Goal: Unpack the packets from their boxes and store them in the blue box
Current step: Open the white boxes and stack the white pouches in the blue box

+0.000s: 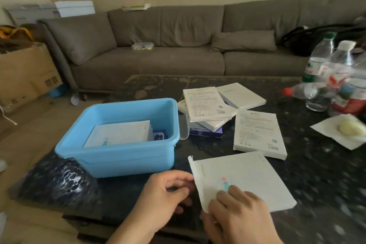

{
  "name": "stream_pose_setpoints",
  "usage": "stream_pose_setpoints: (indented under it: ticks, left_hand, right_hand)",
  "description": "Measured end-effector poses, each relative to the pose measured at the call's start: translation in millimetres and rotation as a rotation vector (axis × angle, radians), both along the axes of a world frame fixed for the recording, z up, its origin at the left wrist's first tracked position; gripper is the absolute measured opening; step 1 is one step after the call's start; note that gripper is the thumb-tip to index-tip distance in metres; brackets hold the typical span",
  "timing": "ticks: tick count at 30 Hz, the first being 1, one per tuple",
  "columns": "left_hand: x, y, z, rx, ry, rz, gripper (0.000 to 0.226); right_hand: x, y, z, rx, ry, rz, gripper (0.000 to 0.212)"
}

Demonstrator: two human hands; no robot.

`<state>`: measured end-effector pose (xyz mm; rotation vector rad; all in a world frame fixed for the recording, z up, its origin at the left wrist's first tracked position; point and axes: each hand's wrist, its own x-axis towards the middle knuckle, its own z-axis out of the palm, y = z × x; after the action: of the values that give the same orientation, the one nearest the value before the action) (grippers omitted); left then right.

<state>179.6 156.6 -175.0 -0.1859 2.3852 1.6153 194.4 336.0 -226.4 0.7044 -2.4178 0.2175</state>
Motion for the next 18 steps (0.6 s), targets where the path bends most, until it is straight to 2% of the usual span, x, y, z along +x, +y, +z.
stream_pose_setpoints:
  ticks: [5,11,18]
  left_hand:
    - [1,21,-6,0.043,-0.013,-0.057,0.025]
    - [-6,29,-4,0.149,-0.101,-0.072,0.030]
    - [-10,33,-2,0.041,-0.072,-0.084,0.037]
  right_hand:
    - [2,-2,1,-0.100,0.121,-0.018,0.027]
    - [3,4,5,-0.170,0.152,-0.043,0.032]
    - [5,7,3,-0.197,0.185,-0.034,0.034]
